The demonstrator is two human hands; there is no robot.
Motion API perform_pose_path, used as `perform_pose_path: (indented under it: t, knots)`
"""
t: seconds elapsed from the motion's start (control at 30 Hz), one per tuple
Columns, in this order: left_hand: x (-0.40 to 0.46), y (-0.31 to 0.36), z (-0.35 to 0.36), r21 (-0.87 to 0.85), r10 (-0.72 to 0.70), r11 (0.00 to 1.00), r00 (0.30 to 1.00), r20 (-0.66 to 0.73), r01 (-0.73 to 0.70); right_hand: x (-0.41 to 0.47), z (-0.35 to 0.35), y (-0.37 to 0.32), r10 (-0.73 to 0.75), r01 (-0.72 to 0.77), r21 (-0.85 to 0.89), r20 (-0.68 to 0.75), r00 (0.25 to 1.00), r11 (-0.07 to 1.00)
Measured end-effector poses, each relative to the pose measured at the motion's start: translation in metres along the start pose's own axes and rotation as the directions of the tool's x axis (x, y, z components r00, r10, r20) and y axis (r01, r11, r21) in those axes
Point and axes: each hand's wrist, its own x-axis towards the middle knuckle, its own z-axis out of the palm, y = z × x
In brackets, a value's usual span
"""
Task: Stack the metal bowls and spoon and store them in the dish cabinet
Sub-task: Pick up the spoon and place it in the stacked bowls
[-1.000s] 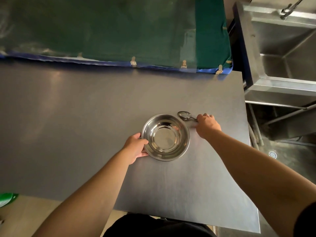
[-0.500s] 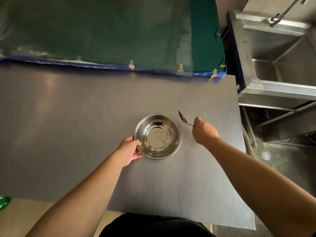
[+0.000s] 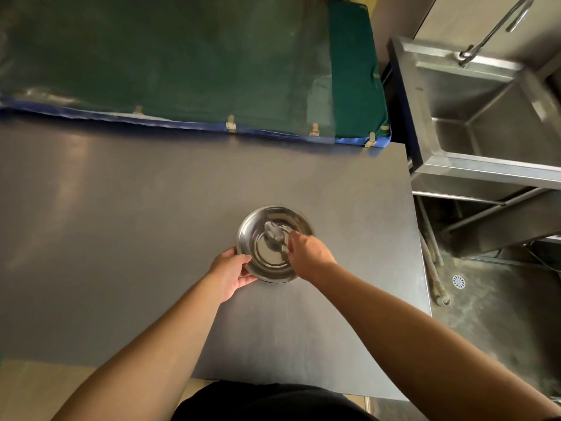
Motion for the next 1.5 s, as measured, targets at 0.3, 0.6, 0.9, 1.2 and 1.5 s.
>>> perform_pose_path:
  t: [0.3, 0.6, 0.9, 1.2, 1.5]
  knots:
    - [-0.002, 0.007, -0.002, 0.086, 0.024, 0.996, 1.000, 0.009, -0.024, -0.002, 0.013, -0.009, 0.012, -0.010, -0.141, 0.018, 1.000, 0.990]
    - [0.001, 0.024, -0.005, 0.182, 0.116, 0.977, 0.992, -0.041, -0.107, 0.012, -0.012, 0.004, 0.058, -0.057, 0.013, -0.025, 0.998, 0.998]
    - [0.009, 0.035, -0.004, 0.336, 0.206, 0.927, 0.975, -0.083, -0.167, 0.019, -0.018, 0.026, 0.279, -0.256, 0.211, -0.085, 0.957, 0.943]
    - [0.018, 0.045, -0.007, 0.414, 0.230, 0.888, 0.973, -0.018, -0.202, 0.010, -0.019, 0.029, 0.494, -0.449, 0.520, 0.058, 0.867, 0.726]
    - [0.015, 0.080, 0.006, 0.487, 0.248, 0.820, 0.953, 0.174, -0.302, -0.030, -0.033, 0.031, 0.614, -0.401, 0.800, 0.054, 0.788, 0.446]
